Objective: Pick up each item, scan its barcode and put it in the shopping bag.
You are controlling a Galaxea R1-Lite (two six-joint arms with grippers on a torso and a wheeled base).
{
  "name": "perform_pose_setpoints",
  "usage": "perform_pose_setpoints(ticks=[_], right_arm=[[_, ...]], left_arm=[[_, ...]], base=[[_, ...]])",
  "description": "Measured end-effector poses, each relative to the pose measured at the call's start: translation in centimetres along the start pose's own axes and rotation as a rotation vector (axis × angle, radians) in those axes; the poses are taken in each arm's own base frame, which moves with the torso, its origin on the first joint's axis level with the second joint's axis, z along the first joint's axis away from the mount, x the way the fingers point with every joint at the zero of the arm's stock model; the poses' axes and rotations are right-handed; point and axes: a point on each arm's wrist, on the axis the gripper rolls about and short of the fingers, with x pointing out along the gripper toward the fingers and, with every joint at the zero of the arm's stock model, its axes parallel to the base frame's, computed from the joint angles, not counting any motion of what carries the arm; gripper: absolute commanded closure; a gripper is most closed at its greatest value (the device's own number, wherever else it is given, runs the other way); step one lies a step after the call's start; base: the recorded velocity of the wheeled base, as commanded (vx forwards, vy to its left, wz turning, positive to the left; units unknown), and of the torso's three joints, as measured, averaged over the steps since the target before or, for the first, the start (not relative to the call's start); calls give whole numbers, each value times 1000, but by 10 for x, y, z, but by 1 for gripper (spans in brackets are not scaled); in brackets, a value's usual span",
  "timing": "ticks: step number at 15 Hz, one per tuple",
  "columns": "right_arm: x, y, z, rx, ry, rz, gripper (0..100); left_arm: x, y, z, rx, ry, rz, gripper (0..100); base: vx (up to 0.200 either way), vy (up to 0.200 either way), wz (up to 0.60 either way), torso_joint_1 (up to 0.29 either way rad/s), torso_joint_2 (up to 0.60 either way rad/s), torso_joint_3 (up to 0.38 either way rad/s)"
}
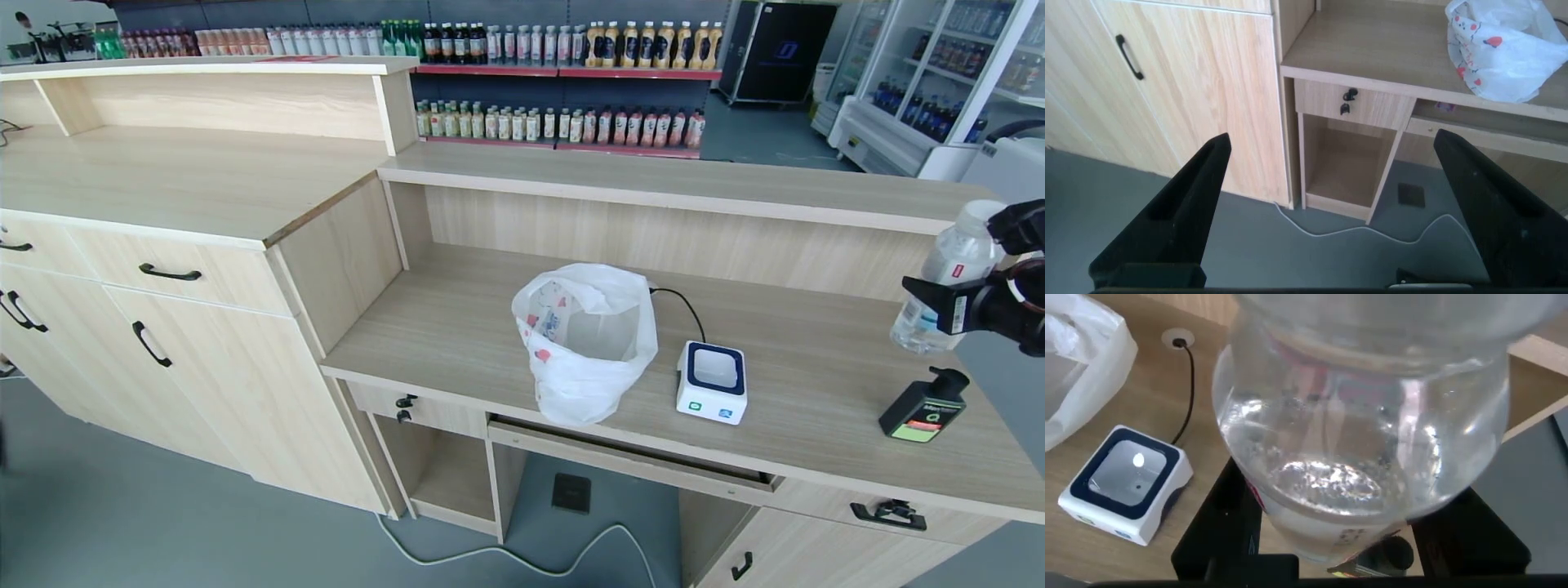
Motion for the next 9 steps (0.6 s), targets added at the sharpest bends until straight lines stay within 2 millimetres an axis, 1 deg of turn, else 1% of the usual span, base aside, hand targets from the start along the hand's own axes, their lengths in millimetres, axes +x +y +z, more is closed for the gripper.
perform_pose_setpoints(ticks=[3,5,7,9], right_arm=[[-1,0,-1,-51,4,-2,100],[0,2,2,-54,-9,5,100],[4,6,7,-66,-53,-33,100],[13,22,17,-50,-107,-68,100]], left_arm=[[0,0,0,0,0,0,0],[0,0,0,0,0,0,0],[0,0,0,0,0,-1,0],[0,0,0,0,0,0,0]], base=[[0,0,0,0,0,0],[0,0,600,5,2,0],[0,0,600,-2,-2,7],[0,0,600,7,5,0]])
